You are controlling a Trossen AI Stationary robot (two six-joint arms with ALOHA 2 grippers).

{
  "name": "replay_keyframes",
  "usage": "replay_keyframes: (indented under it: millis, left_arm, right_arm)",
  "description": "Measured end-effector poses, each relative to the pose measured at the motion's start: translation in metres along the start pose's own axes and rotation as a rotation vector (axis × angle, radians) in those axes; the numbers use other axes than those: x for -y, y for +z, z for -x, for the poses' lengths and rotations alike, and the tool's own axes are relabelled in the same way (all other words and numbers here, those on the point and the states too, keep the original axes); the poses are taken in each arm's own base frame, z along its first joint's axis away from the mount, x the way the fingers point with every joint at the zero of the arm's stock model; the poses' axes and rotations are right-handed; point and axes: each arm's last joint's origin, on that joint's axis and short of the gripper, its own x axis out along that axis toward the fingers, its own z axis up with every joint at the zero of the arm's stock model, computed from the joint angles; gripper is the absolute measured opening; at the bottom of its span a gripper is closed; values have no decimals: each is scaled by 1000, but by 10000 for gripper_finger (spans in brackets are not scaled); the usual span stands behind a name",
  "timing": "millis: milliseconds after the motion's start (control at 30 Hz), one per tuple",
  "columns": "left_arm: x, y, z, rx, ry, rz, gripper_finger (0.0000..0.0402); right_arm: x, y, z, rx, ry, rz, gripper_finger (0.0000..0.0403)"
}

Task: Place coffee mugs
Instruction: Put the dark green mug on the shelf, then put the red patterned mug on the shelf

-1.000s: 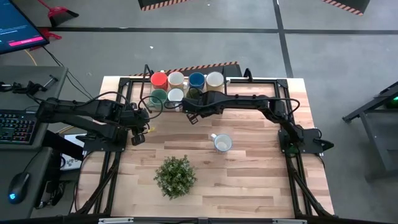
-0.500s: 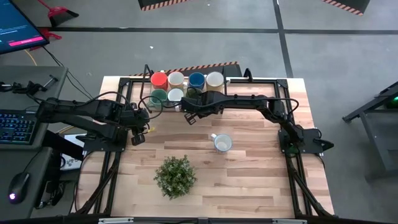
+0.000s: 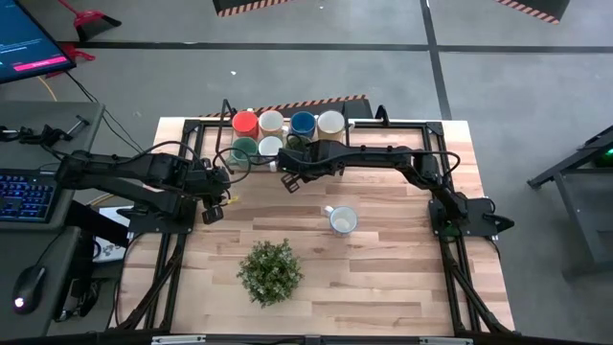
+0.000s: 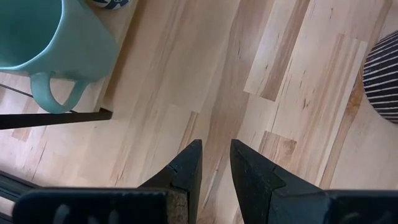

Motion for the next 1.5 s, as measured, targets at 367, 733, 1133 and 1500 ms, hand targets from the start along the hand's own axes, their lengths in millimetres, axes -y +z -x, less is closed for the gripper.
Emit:
replay_keyframes:
  millis: [367, 733, 1133, 1500]
  left_arm:
    - [0, 0, 0, 0, 0, 1, 74]
    - [0, 0, 0, -1, 0, 0, 74]
    - [-2, -4, -5, 13, 67, -33, 74]
    - [-10, -45, -36, 46, 7, 76, 74]
  right_arm:
    - [3, -4, 1, -45, -22, 13, 0]
    - [14, -16, 67, -154, -79, 206, 0]
    - [38, -59, 125, -95, -89, 398, 0]
    - [94, -162, 127, -290, -32, 160, 0]
